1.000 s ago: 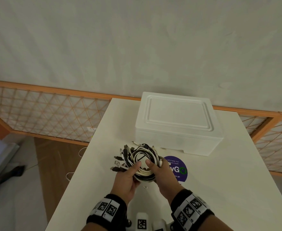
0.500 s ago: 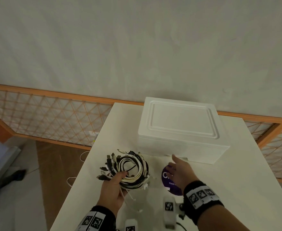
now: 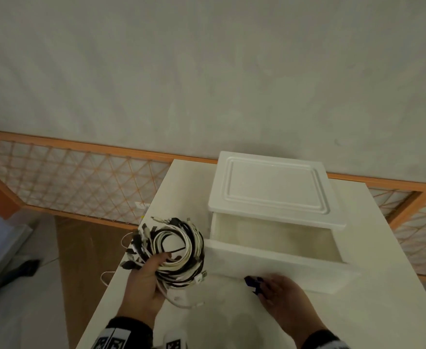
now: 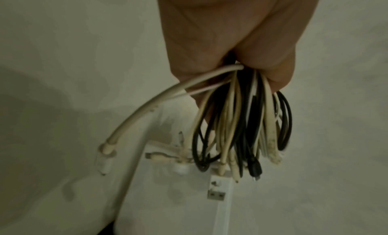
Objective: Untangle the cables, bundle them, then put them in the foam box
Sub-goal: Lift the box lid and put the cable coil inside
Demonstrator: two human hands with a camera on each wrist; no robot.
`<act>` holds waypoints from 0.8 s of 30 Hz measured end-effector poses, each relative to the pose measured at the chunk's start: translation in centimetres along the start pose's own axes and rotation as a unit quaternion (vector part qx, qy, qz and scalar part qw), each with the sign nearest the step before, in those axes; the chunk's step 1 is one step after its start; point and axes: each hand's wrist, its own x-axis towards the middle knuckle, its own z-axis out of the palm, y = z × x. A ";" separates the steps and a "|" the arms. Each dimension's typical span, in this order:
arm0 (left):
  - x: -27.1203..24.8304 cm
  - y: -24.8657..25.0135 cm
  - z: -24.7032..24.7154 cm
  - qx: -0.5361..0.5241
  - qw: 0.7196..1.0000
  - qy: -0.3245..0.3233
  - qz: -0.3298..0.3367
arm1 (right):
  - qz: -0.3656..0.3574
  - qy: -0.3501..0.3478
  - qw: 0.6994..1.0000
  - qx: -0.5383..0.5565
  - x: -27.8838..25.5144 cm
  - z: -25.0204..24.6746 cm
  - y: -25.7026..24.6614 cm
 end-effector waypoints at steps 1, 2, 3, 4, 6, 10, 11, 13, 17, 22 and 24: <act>-0.1 0.4 -0.1 -0.002 1.000 -0.005 0.006 | 0.004 0.003 1.000 -0.008 -0.8 -0.8 0.3; -0.3 0.9 -0.2 -0.005 1.000 -0.009 0.012 | 0.006 0.002 1.000 -0.013 -1.4 -1.4 0.5; -0.5 1.3 -0.3 -0.004 1.000 -0.015 0.019 | 0.006 0.001 1.000 -0.018 -1.7 -2.0 0.6; -0.9 1.8 -0.2 -0.004 0.999 -0.023 0.025 | 0.007 -0.002 1.000 -0.024 -2.0 -2.4 0.6; -1.9 2.5 0.2 -0.007 0.999 -0.044 0.031 | 0.024 -0.001 0.997 -0.069 -2.9 -2.3 0.5; -3.4 3.6 2.2 -0.042 0.995 -0.083 0.029 | 0.053 -0.095 0.958 -0.264 -5.7 -0.2 1.0; -3.7 3.8 3.0 -0.052 0.994 -0.096 0.027 | 0.063 -0.151 0.933 -0.321 -6.7 0.9 1.3; -4.1 4.1 5.0 -0.070 0.991 -0.115 0.019 | 0.088 -0.290 0.858 -0.415 -8.8 3.6 2.1; -4.6 4.0 9.0 -0.097 0.984 -0.149 -0.004 | 0.055 -0.425 0.821 -0.379 -9.4 8.0 2.4; -4.1 2.6 10.6 -0.054 0.987 -0.151 -0.012 | -0.072 -0.390 0.894 -0.207 -9.7 11.2 -3.1; -3.7 1.5 10.8 -0.021 0.986 -0.163 -0.037 | -0.086 -0.319 0.922 -0.202 -9.4 11.6 -4.8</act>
